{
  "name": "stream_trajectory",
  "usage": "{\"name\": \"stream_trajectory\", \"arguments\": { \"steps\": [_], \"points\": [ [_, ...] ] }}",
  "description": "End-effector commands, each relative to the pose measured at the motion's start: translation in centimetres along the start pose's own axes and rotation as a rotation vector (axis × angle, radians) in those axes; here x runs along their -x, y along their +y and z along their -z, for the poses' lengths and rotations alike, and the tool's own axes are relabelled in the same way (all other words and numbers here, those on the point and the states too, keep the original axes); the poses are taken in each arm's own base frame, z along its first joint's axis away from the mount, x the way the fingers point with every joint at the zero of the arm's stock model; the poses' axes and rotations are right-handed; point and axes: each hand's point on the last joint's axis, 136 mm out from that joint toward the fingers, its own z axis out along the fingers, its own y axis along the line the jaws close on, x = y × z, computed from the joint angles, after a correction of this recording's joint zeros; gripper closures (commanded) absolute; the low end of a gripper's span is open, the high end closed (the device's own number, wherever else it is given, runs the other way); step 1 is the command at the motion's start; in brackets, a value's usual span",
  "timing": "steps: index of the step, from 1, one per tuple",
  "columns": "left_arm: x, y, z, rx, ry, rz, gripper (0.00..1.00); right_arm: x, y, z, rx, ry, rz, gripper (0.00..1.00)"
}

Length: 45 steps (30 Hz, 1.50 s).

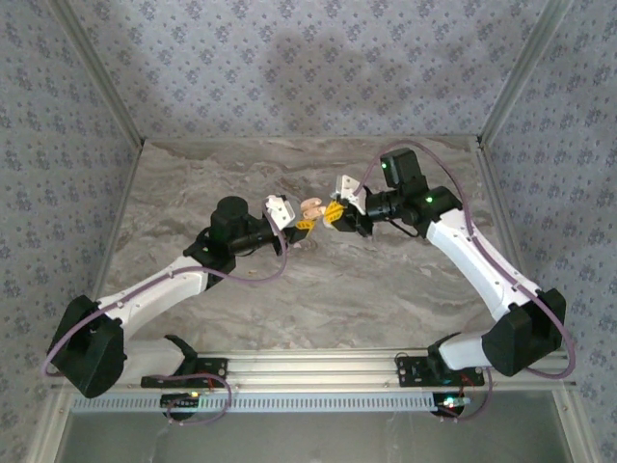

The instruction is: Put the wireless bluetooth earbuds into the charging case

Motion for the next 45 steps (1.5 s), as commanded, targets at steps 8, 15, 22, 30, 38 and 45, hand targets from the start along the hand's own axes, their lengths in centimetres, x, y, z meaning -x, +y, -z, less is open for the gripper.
{"name": "stream_trajectory", "arguments": {
  "steps": [8, 15, 22, 30, 38, 45],
  "points": [
    [2.6, 0.0, 0.6, 0.005, -0.080, -0.027, 0.83, 2.1, 0.6, 0.2, 0.018, -0.052, 0.032, 0.83],
    [2.4, 0.0, 0.6, 0.008, -0.079, -0.020, 0.83, 1.3, 1.9, 1.7, 0.016, -0.069, 0.008, 0.81],
    [2.7, -0.1, 0.6, 0.001, -0.086, -0.025, 0.83, -1.0, 0.3, 2.3, -0.086, -0.024, -0.038, 0.72],
    [2.8, 0.0, 0.6, 0.001, -0.084, -0.026, 0.83, 0.6, -0.9, 1.4, -0.082, -0.051, -0.003, 0.71],
    [2.8, 0.0, 0.6, 0.001, -0.085, -0.028, 0.83, 1.7, -1.1, 0.8, -0.067, -0.074, 0.027, 0.76],
    [2.8, 0.0, 0.5, 0.001, -0.083, -0.027, 0.83, 2.3, -0.9, 0.3, -0.043, -0.088, 0.039, 0.81]
  ]
}}
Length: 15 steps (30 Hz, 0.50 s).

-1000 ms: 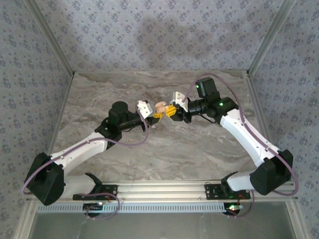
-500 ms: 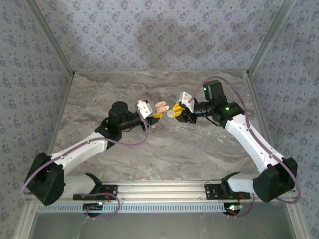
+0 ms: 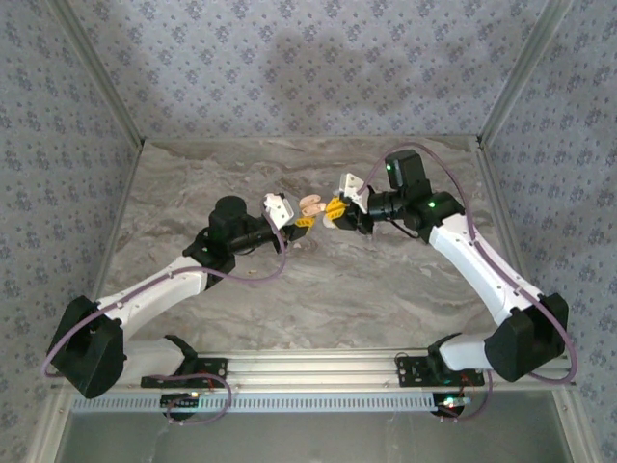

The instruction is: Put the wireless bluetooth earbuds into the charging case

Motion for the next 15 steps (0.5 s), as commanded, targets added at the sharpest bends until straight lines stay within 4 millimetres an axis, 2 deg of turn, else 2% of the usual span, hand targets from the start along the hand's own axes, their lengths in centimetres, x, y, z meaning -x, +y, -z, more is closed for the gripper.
{"name": "stream_trajectory", "arguments": {
  "steps": [1, 9, 15],
  "points": [
    [2.22, -0.36, 0.44, -0.016, -0.063, -0.021, 0.83, 2.21, 0.24, -0.15, 0.022, -0.051, 0.034, 0.82],
    [2.10, -0.40, 0.42, -0.018, -0.059, -0.018, 0.83, 2.85, 0.42, -0.22, 0.025, -0.059, 0.049, 0.83],
    [2.18, -0.58, 0.53, -0.024, -0.062, -0.019, 0.83, 2.45, 0.11, -0.41, 0.008, -0.040, 0.046, 0.83]
  ]
}}
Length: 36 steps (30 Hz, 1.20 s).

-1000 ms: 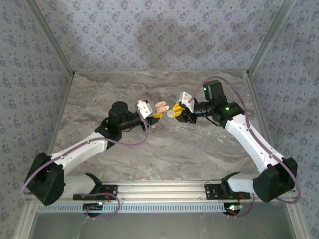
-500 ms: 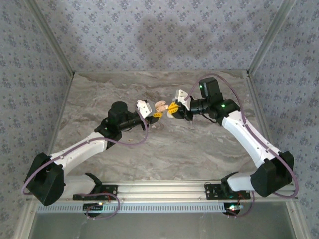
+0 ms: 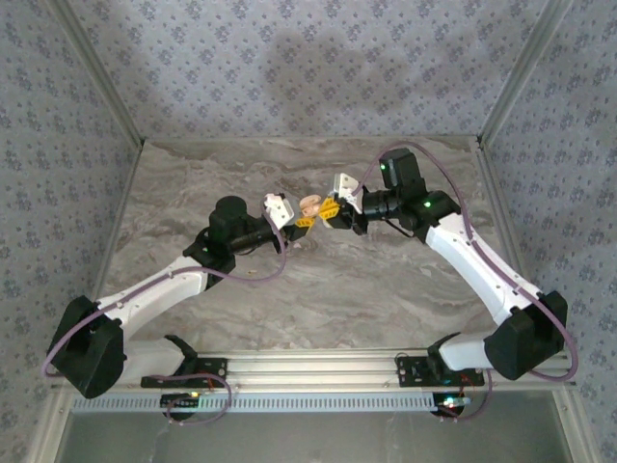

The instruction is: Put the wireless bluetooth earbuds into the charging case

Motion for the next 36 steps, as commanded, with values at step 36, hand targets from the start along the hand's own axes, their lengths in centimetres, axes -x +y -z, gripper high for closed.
{"name": "stream_trajectory", "arguments": {
  "steps": [36],
  "points": [
    [-7.3, 15.7, 12.4, 0.670, 0.040, 0.618, 0.84, -6.1, -1.3, -13.6, -0.402, 0.310, -1.082, 0.59]
  ]
}}
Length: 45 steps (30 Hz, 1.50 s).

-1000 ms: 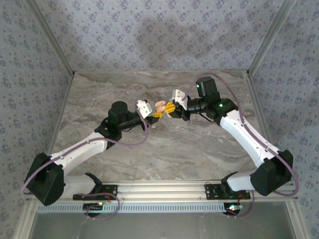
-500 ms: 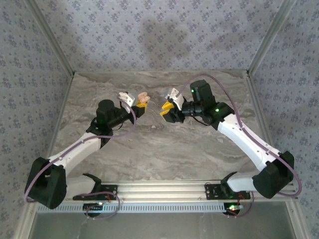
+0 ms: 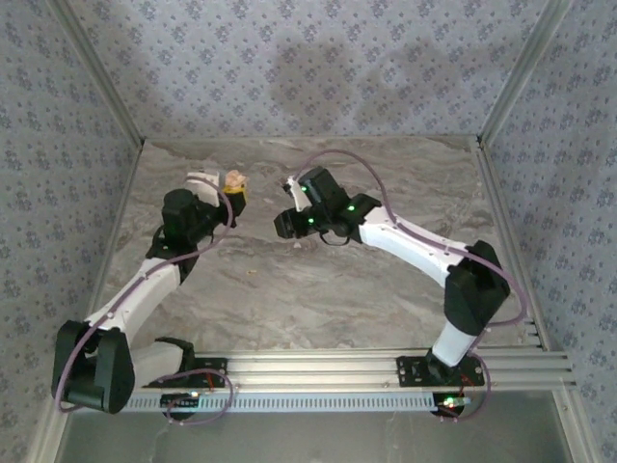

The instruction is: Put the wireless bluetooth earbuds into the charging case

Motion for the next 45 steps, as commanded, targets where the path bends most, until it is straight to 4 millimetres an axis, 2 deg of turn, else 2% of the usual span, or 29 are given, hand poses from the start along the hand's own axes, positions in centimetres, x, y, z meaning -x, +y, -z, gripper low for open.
{"name": "stream_trajectory", "arguments": {
  "steps": [1, 4, 9, 12, 17, 20, 23, 26, 29, 33, 40, 45],
  "points": [
    [0.2, 2.0, 1.1, 0.086, -0.001, 0.087, 0.84, -0.4, -0.6, -1.3, -0.095, 0.026, -0.158, 0.58],
    [0.0, 3.2, 1.6, 0.132, 0.013, 0.113, 0.84, -1.8, -0.4, -3.8, -0.108, 0.108, -0.197, 0.58],
    [-0.2, 4.6, 2.2, 0.178, 0.018, 0.136, 0.84, -4.3, 1.7, -7.6, -0.077, 0.271, -0.213, 0.57],
    [-0.3, 5.2, 2.7, 0.202, 0.013, 0.141, 0.84, -5.1, 3.2, -9.4, -0.026, 0.323, -0.059, 0.53],
    [-0.4, 6.3, 3.7, 0.235, 0.005, 0.156, 0.84, -5.5, 4.9, -11.7, 0.107, 0.292, 0.327, 0.52],
    [-0.3, 6.5, 4.0, 0.240, 0.000, 0.163, 0.84, -6.3, 5.0, -12.0, 0.198, 0.282, 0.558, 0.48],
    [-0.4, 6.5, 4.2, 0.236, 0.002, 0.169, 0.84, -5.9, 4.7, -11.6, 0.336, 0.232, 0.762, 0.43],
    [-0.4, 6.5, 4.3, 0.235, 0.000, 0.170, 0.84, -6.8, 4.9, -10.2, 0.506, 0.171, 0.989, 0.47],
    [-0.5, 6.7, 4.6, 0.243, -0.005, 0.169, 0.84, -7.9, 4.3, -10.3, 0.556, 0.167, 1.160, 0.46],
    [-0.5, 7.0, 4.7, 0.252, -0.008, 0.172, 0.84, -8.5, 3.8, -11.6, 0.558, 0.207, 1.260, 0.44],
    [-0.8, 7.2, 4.7, 0.252, -0.004, 0.175, 0.83, -10.0, 3.4, -13.5, 0.539, 0.267, 1.327, 0.44],
    [-0.9, 7.2, 4.7, 0.251, -0.004, 0.181, 0.83, -10.4, 3.2, -14.7, 0.507, 0.291, 1.344, 0.49]
  ]
}}
